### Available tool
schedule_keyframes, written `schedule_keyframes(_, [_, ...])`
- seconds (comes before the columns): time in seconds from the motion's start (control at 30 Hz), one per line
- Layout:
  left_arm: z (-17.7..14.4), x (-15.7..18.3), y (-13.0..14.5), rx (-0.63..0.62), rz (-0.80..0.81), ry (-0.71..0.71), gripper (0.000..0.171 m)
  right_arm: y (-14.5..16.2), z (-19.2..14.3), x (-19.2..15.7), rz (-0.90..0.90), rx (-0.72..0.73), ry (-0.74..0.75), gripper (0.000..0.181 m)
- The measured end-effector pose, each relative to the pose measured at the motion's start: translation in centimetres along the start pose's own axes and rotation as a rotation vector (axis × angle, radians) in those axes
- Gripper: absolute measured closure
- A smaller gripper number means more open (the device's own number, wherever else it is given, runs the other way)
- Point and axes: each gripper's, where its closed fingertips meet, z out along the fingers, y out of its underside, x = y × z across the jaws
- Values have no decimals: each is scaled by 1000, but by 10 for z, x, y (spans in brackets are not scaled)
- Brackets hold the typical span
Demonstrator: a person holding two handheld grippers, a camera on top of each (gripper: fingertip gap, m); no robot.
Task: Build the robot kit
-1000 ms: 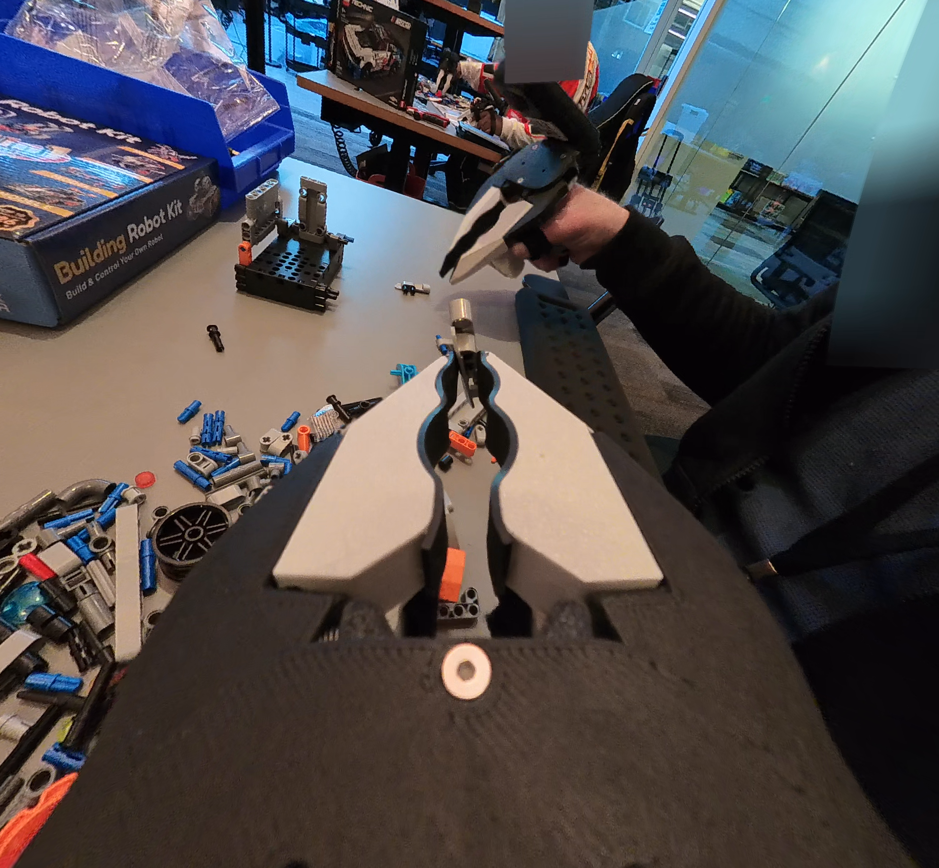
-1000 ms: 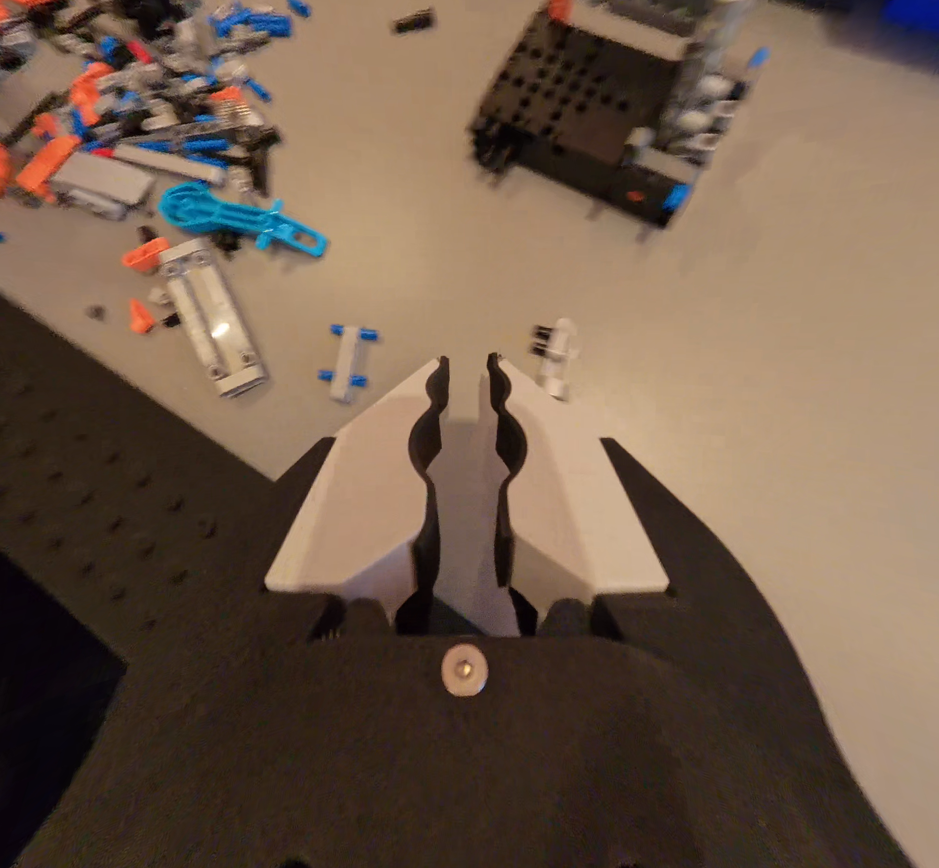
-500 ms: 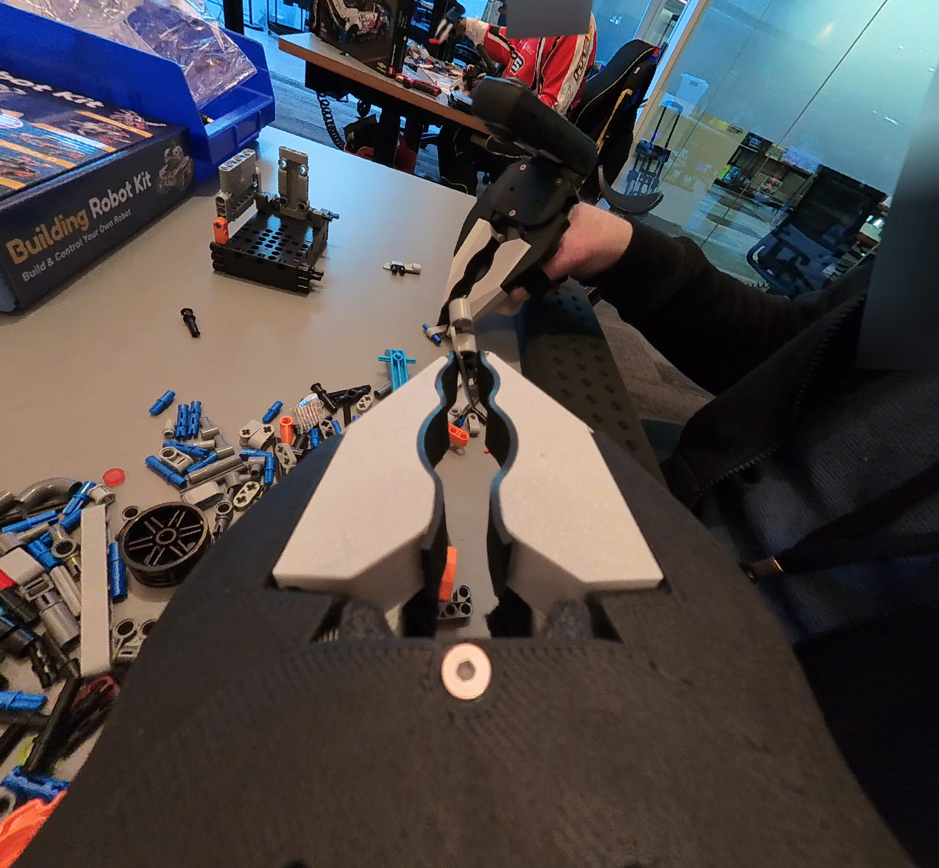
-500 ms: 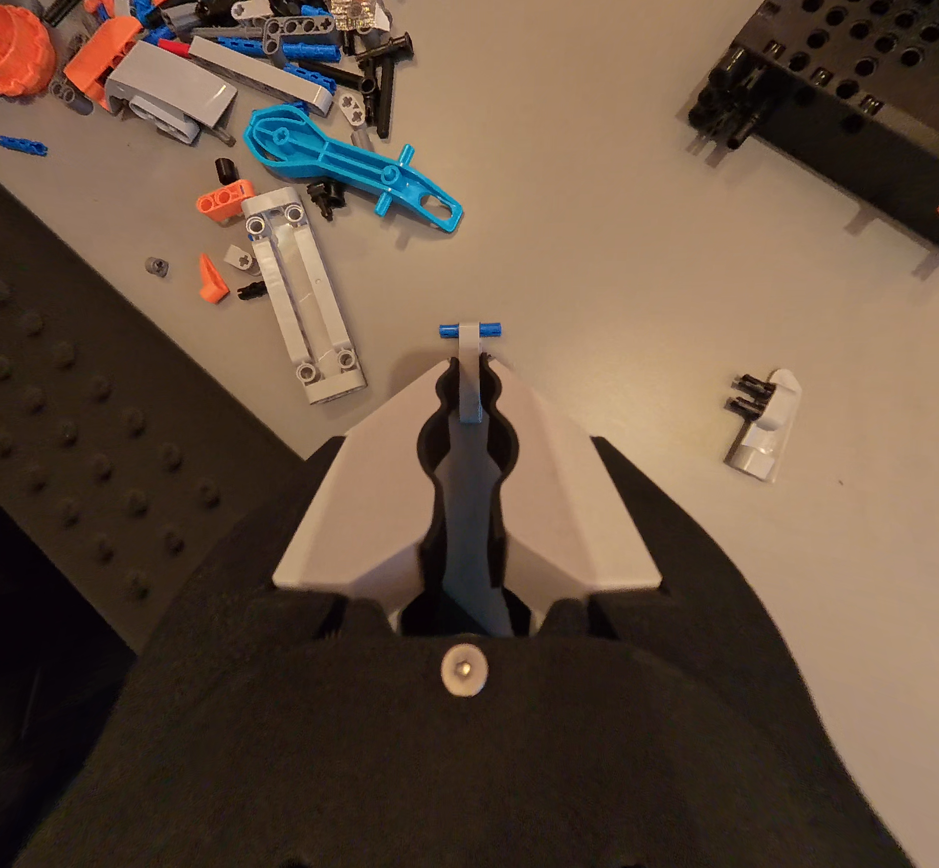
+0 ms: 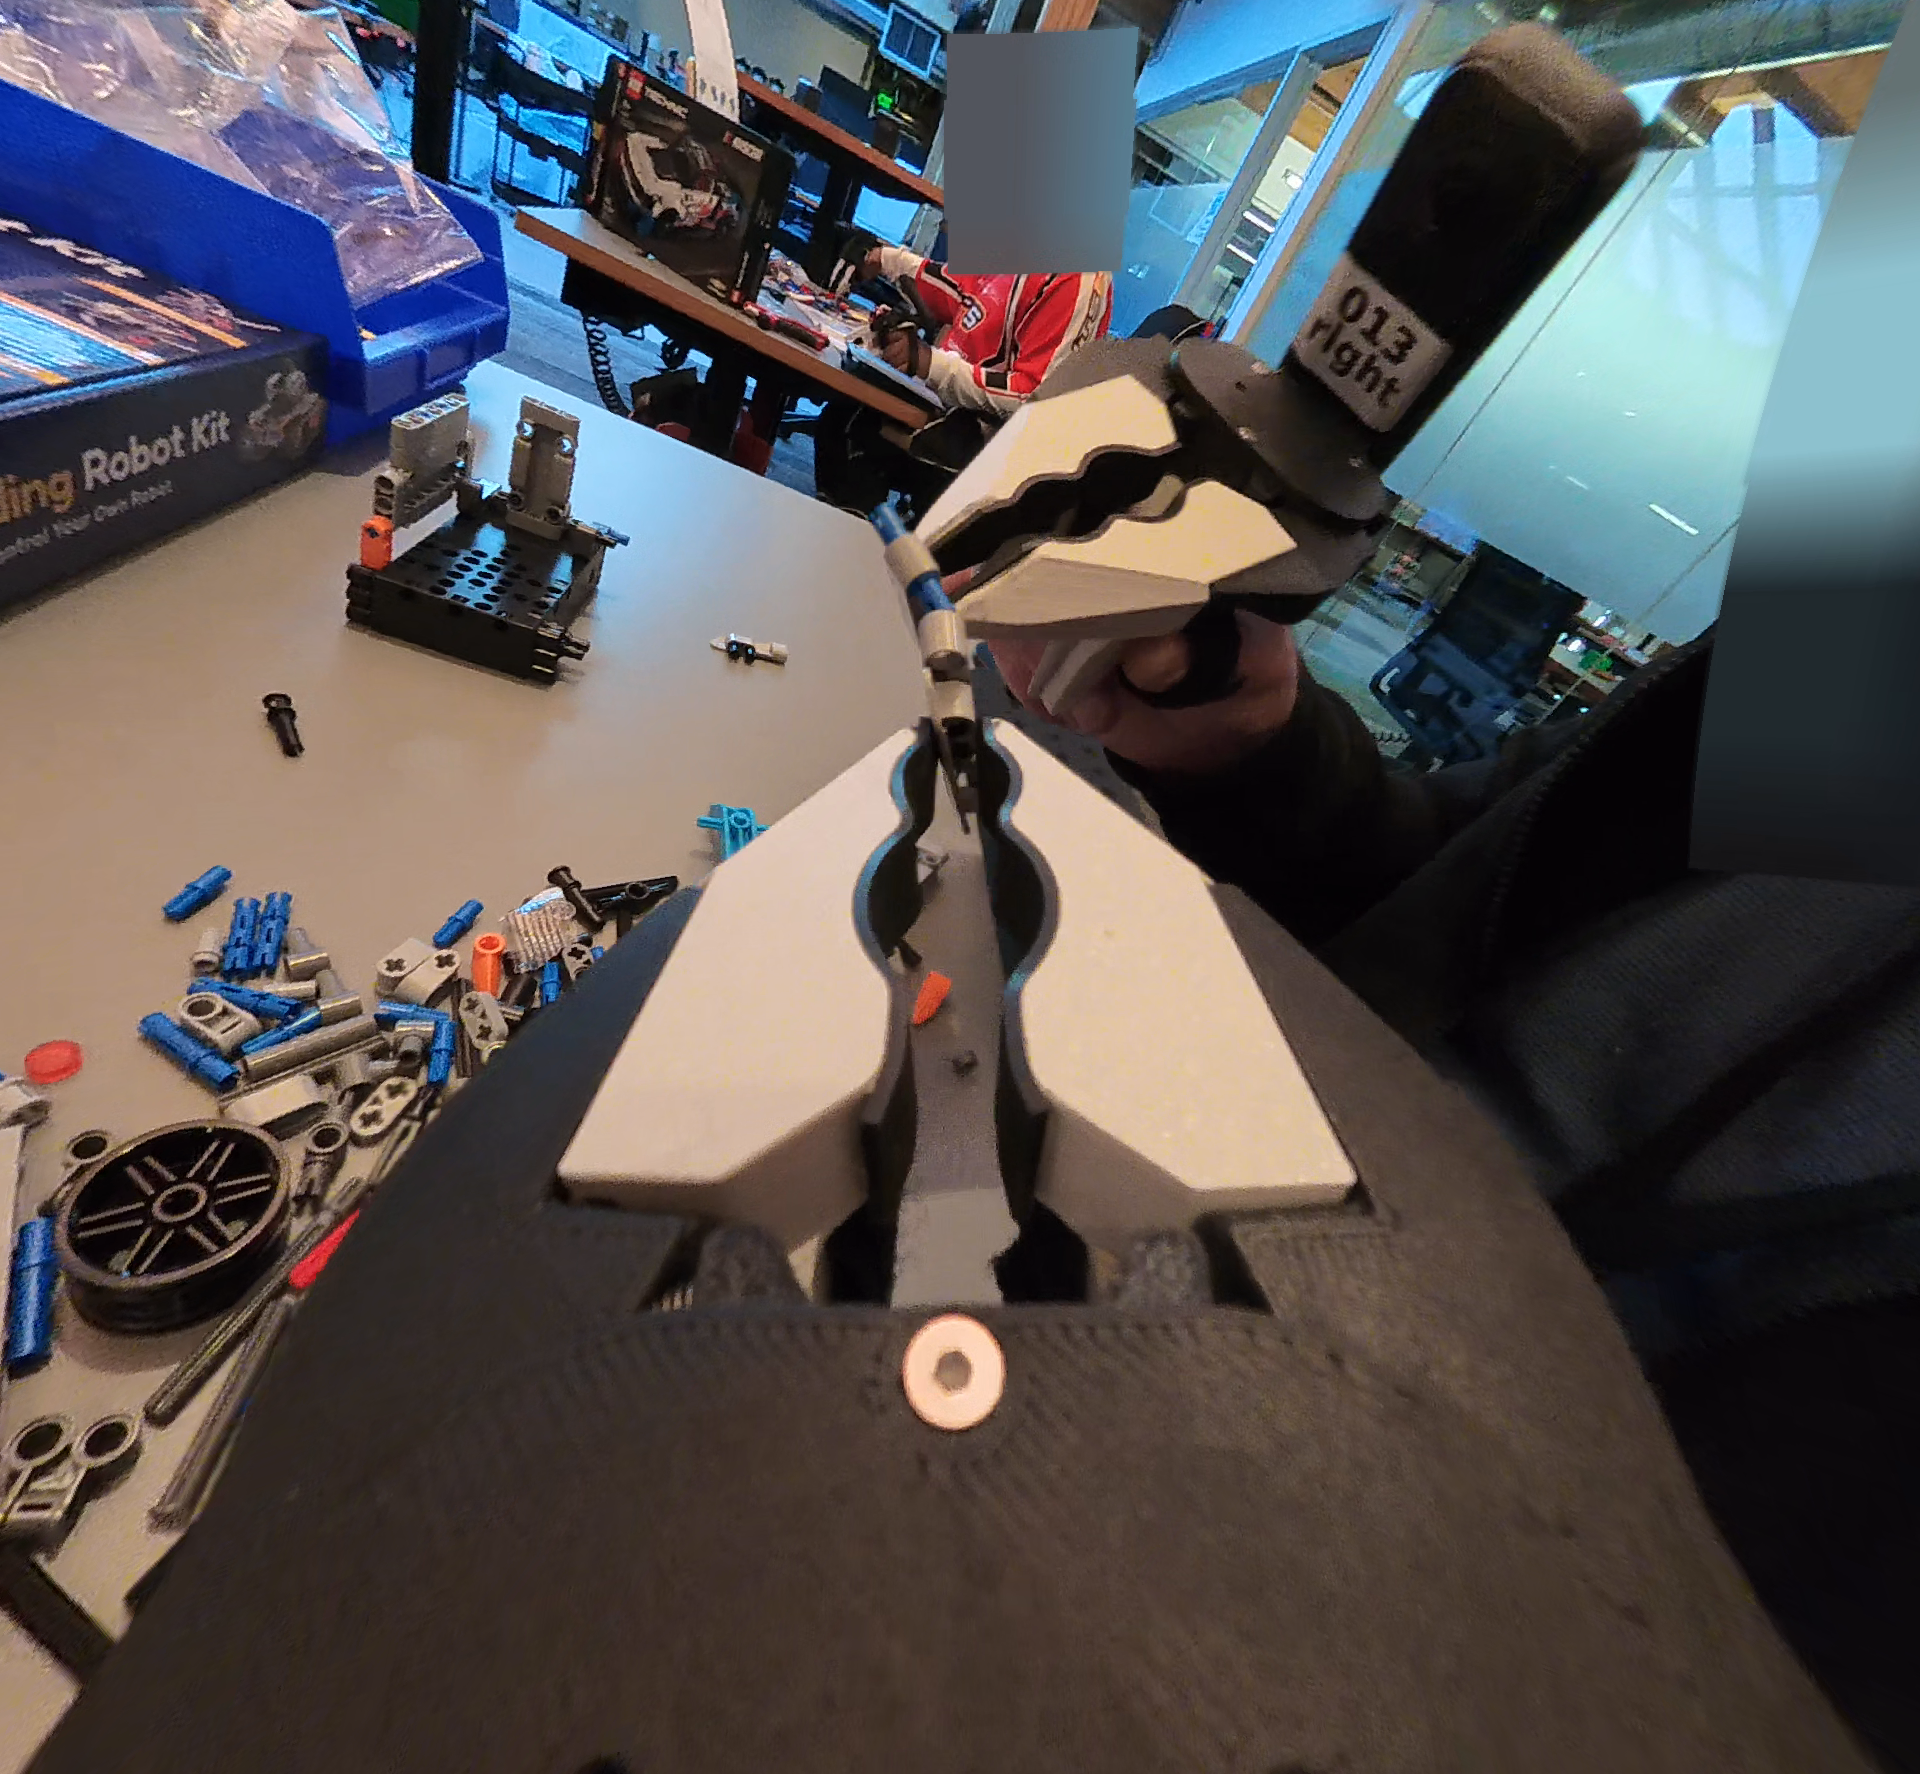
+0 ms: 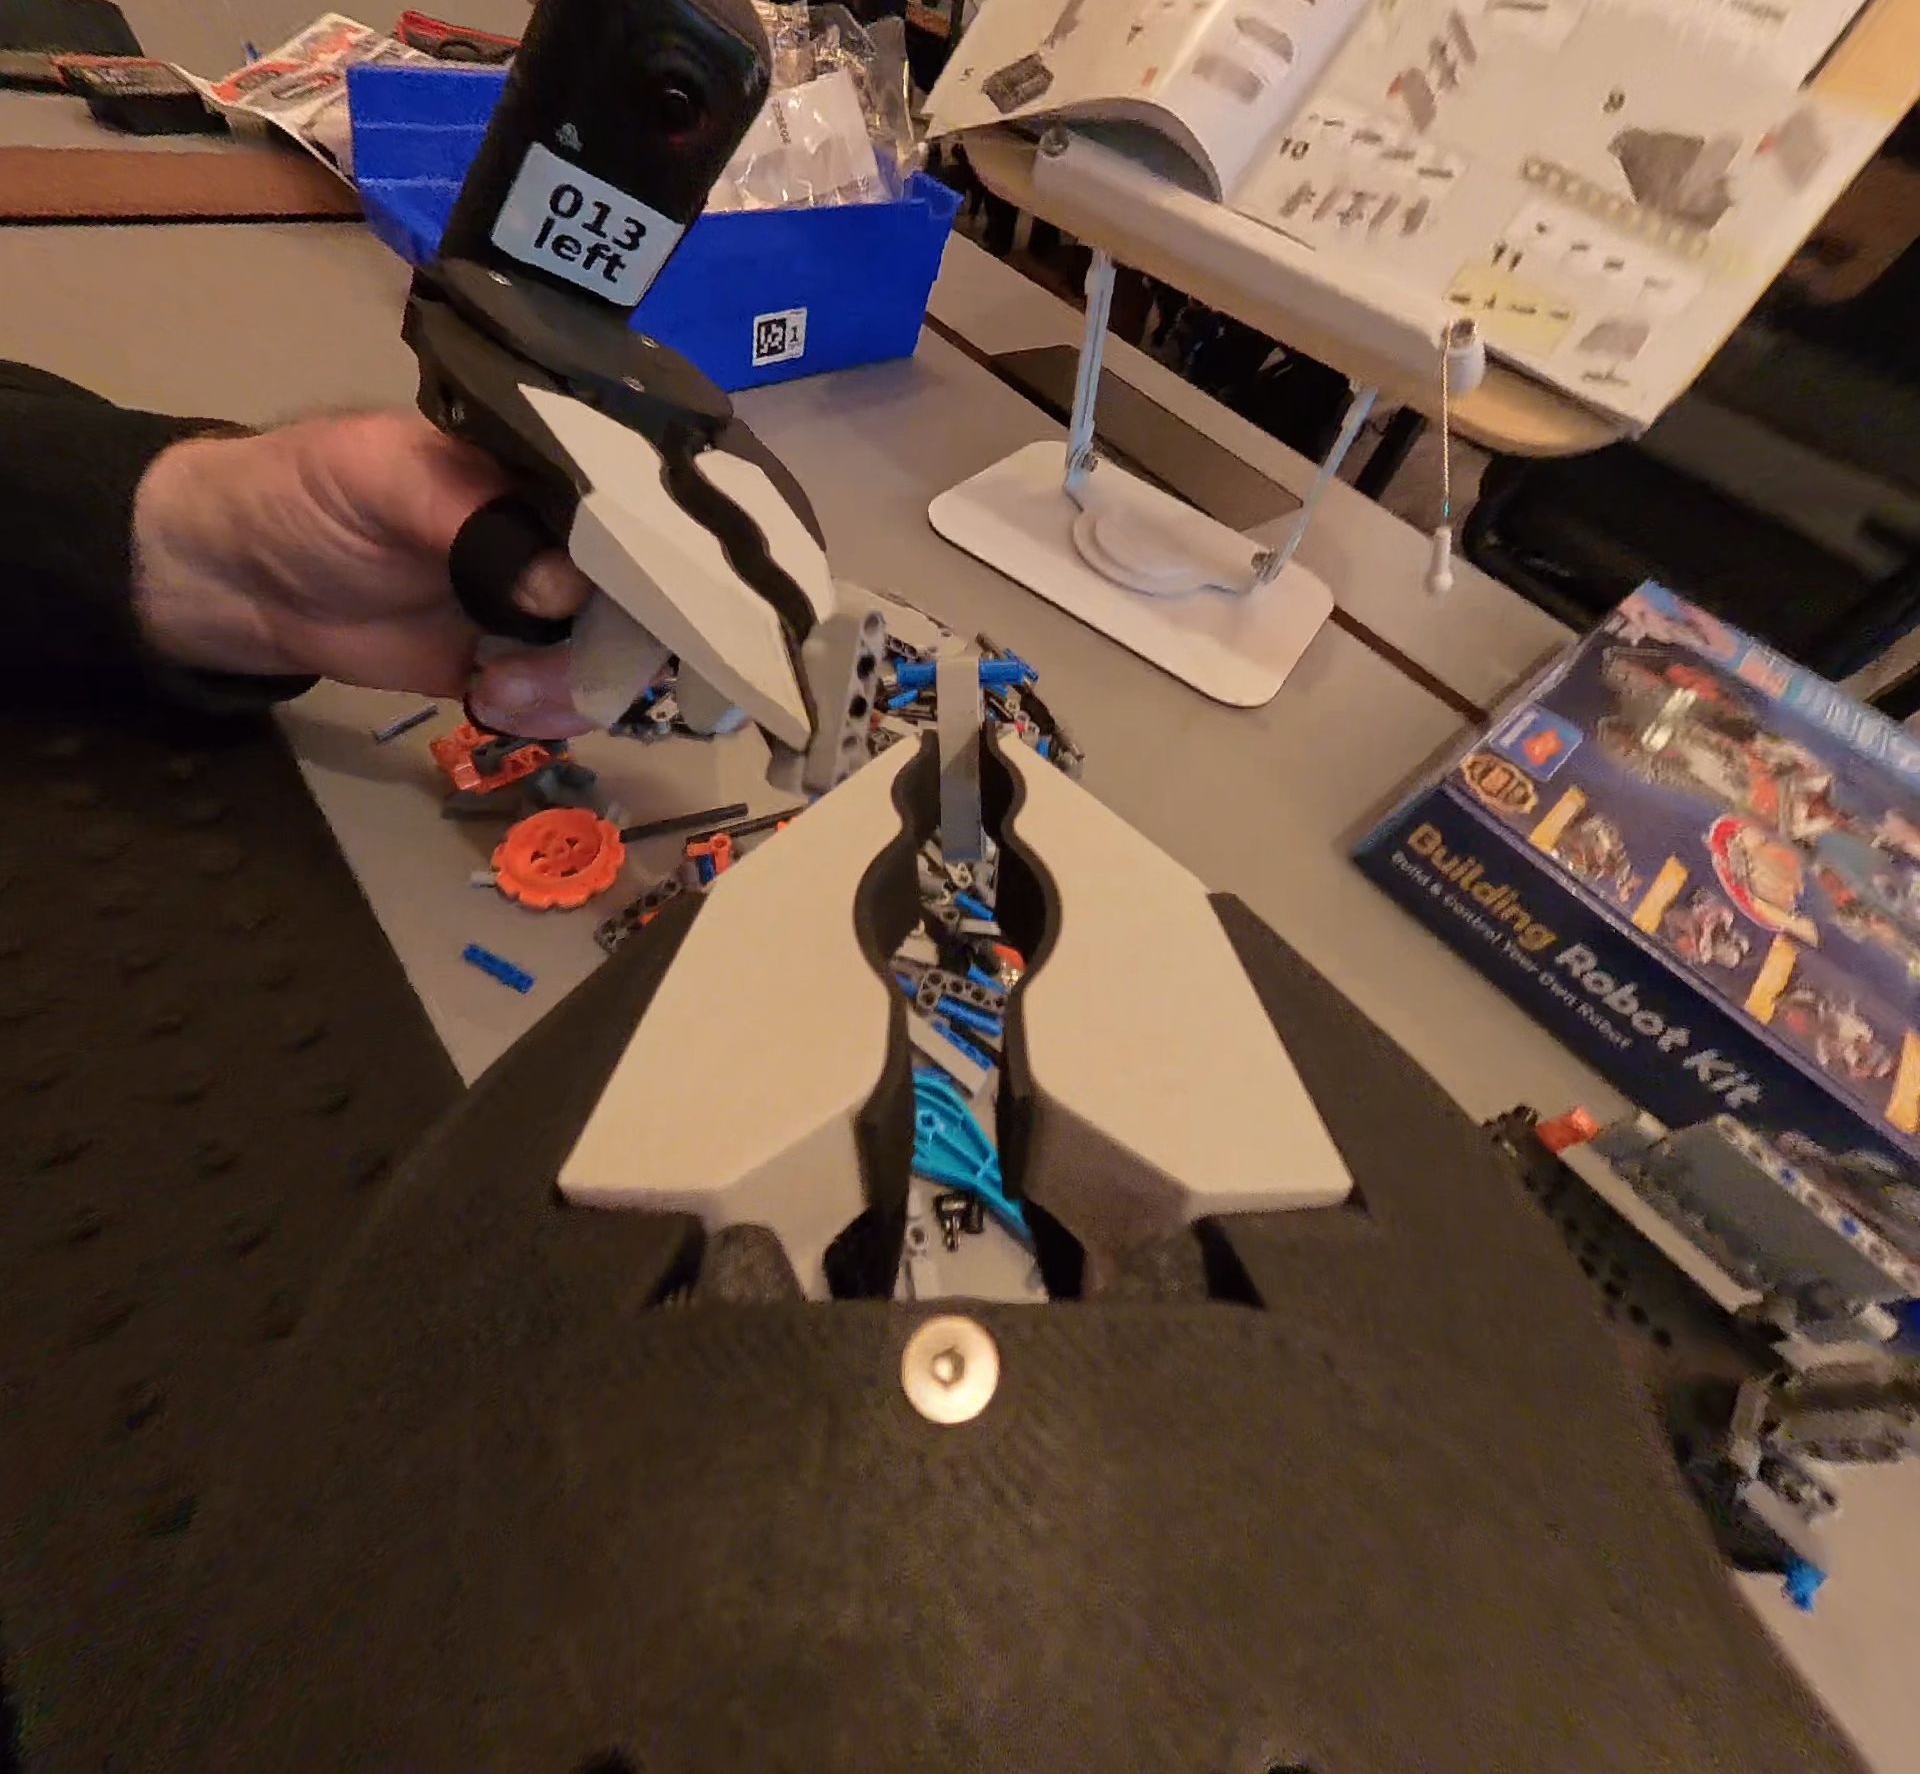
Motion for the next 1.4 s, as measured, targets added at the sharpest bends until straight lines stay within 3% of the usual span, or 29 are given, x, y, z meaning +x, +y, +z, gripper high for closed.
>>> schedule_keyframes(0.57, [3,-7,4,-43,83,-93,166,-4,15,-4,-307,-44,230,176])
schedule_keyframes(1.07, [5,-11,18,-140,129,-130,168,8,13,-15,-225,-9,88,175])
schedule_keyframes(1.4, [7,-12,19,-129,80,-107,168,9,10,-17,-291,13,104,172])
